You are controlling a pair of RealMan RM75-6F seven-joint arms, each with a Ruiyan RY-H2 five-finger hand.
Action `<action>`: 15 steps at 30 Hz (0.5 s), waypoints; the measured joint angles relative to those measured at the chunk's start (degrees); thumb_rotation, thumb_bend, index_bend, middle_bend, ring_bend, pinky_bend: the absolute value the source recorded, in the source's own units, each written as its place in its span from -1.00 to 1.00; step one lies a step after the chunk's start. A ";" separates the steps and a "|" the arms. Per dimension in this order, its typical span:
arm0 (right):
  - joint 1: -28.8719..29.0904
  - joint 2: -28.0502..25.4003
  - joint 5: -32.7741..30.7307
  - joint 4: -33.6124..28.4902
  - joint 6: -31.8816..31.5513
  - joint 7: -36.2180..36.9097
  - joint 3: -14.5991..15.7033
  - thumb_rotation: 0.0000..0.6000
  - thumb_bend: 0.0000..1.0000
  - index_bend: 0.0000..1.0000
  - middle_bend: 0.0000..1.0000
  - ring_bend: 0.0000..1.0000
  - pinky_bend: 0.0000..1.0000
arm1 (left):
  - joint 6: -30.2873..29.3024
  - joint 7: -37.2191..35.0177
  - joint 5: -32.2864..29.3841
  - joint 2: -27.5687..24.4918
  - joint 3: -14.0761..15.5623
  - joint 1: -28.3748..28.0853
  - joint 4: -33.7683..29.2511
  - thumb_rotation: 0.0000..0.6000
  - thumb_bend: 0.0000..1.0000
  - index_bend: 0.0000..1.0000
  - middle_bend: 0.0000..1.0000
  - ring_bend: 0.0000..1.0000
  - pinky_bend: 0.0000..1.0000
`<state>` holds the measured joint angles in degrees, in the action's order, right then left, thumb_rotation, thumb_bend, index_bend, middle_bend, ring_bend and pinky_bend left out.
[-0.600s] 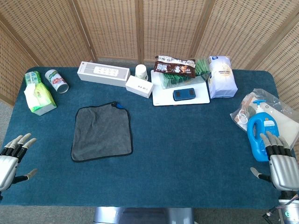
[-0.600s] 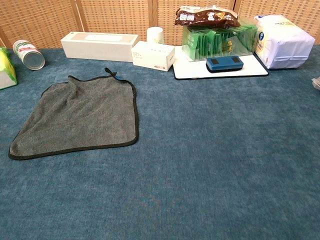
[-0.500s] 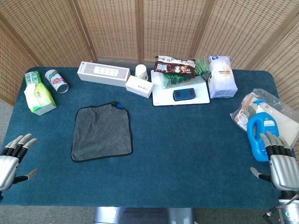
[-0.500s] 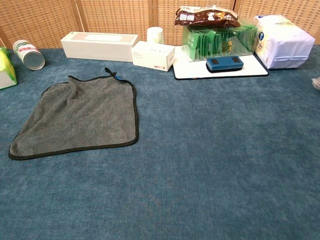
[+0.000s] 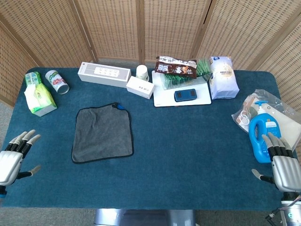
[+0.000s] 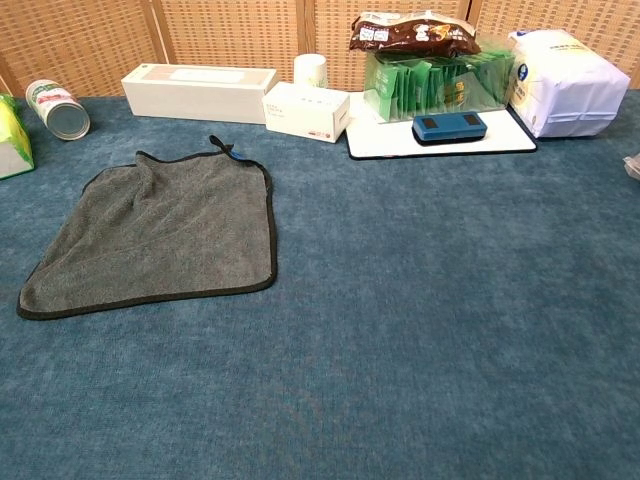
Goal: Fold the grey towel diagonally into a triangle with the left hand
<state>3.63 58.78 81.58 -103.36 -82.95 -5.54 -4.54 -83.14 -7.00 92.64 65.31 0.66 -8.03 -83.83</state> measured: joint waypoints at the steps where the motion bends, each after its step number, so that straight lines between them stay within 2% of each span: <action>1: 0.07 -0.03 -0.15 -0.01 0.14 0.09 -0.04 1.00 -1.00 -0.94 -1.00 -1.00 -1.00 | 0.69 0.11 -0.24 -0.02 -0.28 -0.53 -0.08 1.00 -0.54 -0.78 -0.90 -0.98 -0.71; 8: 0.42 -0.24 -1.08 -0.19 0.74 0.65 -0.44 1.00 -1.00 -0.94 -1.00 -1.00 -1.00 | 7.19 1.47 -2.81 0.19 -3.42 -5.85 -0.48 1.00 -0.57 -0.70 -0.94 -0.98 -0.72; 15: 1.48 -0.44 -4.14 0.34 3.28 2.19 -1.37 1.00 -1.00 -0.94 -1.00 -1.00 -1.00 | 16.74 4.44 -5.77 3.34 -7.96 -15.28 1.70 1.00 -0.57 -0.66 -0.91 -0.92 -0.67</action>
<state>5.11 58.33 77.44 -103.03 -79.67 -3.35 -5.90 -66.40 -2.56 86.87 68.65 -7.30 -23.31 -82.13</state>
